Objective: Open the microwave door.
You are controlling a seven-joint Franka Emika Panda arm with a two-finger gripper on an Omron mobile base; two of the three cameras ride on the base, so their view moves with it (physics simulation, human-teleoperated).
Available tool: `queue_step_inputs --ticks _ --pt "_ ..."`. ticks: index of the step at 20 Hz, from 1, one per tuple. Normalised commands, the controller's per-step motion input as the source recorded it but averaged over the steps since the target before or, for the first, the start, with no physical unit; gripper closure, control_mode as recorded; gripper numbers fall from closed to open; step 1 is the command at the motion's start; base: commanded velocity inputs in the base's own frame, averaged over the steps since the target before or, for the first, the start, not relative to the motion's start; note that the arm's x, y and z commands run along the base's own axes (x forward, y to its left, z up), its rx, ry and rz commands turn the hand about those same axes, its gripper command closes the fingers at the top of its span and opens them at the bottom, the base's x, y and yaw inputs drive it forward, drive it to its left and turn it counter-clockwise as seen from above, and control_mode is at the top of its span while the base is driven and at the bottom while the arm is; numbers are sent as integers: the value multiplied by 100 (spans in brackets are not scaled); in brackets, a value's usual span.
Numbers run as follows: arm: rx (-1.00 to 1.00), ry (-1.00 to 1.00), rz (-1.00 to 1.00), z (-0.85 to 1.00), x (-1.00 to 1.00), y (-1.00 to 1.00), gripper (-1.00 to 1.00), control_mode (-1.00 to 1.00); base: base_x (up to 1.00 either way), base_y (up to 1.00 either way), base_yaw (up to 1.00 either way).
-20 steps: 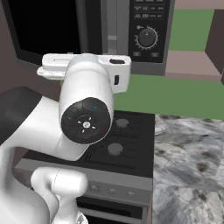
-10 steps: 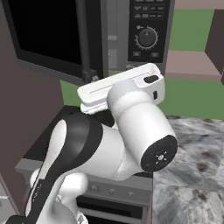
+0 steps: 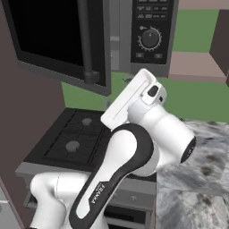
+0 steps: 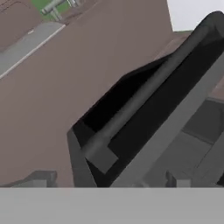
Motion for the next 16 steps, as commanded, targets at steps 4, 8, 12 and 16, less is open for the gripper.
queue_step_inputs --ticks 4,8,12,16 --pt "-26 -25 18 0 56 0 -100 -100 0 0 0" --pt "-16 -19 18 5 55 -18 -100 -100 0 0 0" --pt "-15 -16 14 3 54 -26 -100 -100 0 0 0" --pt "-15 -11 5 5 57 -2 -100 -100 0 0 0"
